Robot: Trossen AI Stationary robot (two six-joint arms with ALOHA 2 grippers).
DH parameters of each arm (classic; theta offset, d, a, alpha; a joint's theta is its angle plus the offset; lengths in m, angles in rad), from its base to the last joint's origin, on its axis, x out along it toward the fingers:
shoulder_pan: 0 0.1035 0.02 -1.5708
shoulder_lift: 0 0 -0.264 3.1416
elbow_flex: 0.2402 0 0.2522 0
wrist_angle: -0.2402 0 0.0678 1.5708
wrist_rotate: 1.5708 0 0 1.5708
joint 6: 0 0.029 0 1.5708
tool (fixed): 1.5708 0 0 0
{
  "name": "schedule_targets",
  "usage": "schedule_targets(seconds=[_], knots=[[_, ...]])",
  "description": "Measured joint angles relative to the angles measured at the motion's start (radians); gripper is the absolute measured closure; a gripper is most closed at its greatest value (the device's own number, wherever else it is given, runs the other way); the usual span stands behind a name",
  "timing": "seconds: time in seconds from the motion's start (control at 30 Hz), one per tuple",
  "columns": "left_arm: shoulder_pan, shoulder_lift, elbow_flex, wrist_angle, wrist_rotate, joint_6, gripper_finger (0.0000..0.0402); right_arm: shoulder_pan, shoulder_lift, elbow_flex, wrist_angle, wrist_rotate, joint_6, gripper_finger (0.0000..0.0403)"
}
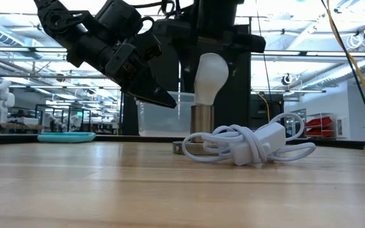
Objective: Screw lightbulb
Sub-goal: Insert the light bulb into the lamp
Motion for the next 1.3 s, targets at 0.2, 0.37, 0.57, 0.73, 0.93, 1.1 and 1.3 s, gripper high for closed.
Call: schedule_targets(seconds=[0.2, 0.37, 0.57, 0.73, 0.93, 1.1, 1.3], knots=[[0.000, 0.000, 0.000, 0.000, 0.000, 0.000, 0.0284, -0.014, -0.001, 0.000, 0.018, 0.001, -0.040, 0.0111], [0.000, 0.000, 0.000, 0.000, 0.000, 0.001, 0.0284, -0.014, -0.018, 0.003, 0.034, 0.008, -0.065, 0.0111], [0.000, 0.000, 0.000, -0.001, 0.000, 0.001, 0.0284, -0.014, -0.057, 0.003, 0.032, 0.037, -0.084, 0.0110], [0.000, 0.000, 0.000, -0.001, 0.000, 0.002, 0.0284, -0.014, -0.081, 0.003, 0.034, 0.072, -0.123, 0.0110], [0.000, 0.000, 0.000, -0.001, 0.000, 0.002, 0.0284, 0.017, -0.148, 0.003, 0.040, 0.254, -0.233, 0.0110], [0.000, 0.000, 0.000, -0.001, 0.000, 0.002, 0.0284, 0.081, -0.220, 0.005, -0.010, 0.437, -0.243, 0.0110], [0.000, 0.000, 0.000, 0.004, 0.000, 0.004, 0.0284, 0.166, -0.231, 0.002, -0.147, 0.566, -0.139, 0.0131]])
